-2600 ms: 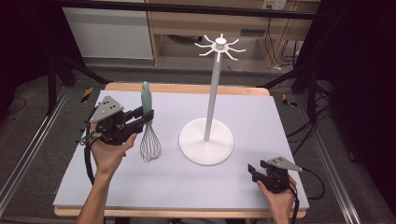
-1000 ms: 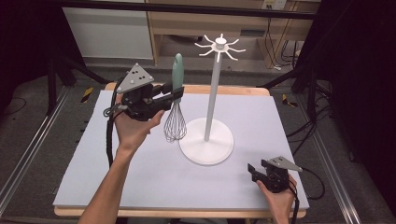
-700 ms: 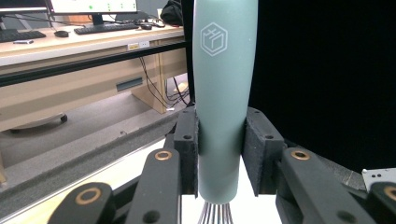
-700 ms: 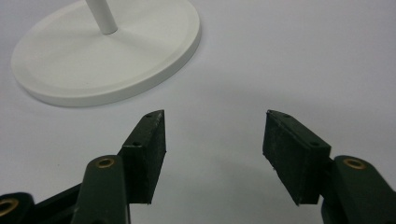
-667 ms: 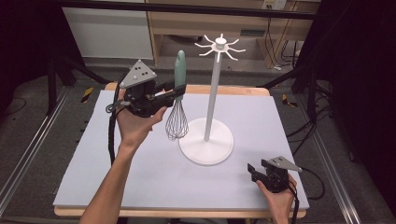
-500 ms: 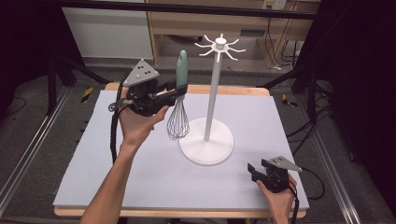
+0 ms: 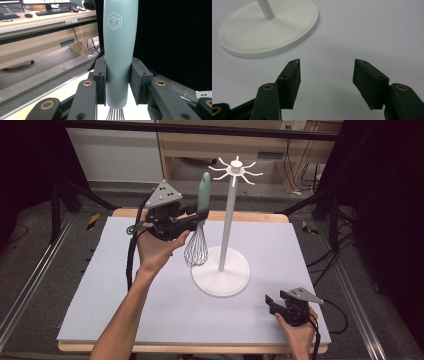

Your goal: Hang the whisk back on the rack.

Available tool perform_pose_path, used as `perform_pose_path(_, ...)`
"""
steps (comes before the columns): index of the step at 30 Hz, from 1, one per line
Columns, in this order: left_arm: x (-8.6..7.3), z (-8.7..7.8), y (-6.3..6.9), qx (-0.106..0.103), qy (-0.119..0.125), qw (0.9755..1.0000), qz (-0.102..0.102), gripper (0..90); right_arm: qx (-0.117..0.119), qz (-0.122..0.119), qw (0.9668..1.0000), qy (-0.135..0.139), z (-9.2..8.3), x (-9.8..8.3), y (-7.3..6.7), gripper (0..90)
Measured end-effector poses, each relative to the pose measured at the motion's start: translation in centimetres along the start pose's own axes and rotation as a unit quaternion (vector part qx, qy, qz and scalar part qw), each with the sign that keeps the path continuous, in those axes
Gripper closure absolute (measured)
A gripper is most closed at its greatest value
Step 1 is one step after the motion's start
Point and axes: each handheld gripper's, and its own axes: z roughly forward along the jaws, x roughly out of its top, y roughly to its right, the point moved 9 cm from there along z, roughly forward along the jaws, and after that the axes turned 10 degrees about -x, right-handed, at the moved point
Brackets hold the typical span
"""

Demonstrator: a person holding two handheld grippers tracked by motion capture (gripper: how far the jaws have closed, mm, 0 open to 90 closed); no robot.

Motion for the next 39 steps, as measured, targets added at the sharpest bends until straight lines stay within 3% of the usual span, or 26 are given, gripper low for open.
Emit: perform_pose_path(39,0.5,2.3,-0.1,0.0,-0.016,0.9999,0.004,68.3,-0.002,-0.001,1.0,0.001,-0.1,0.0,0.2,39.4)
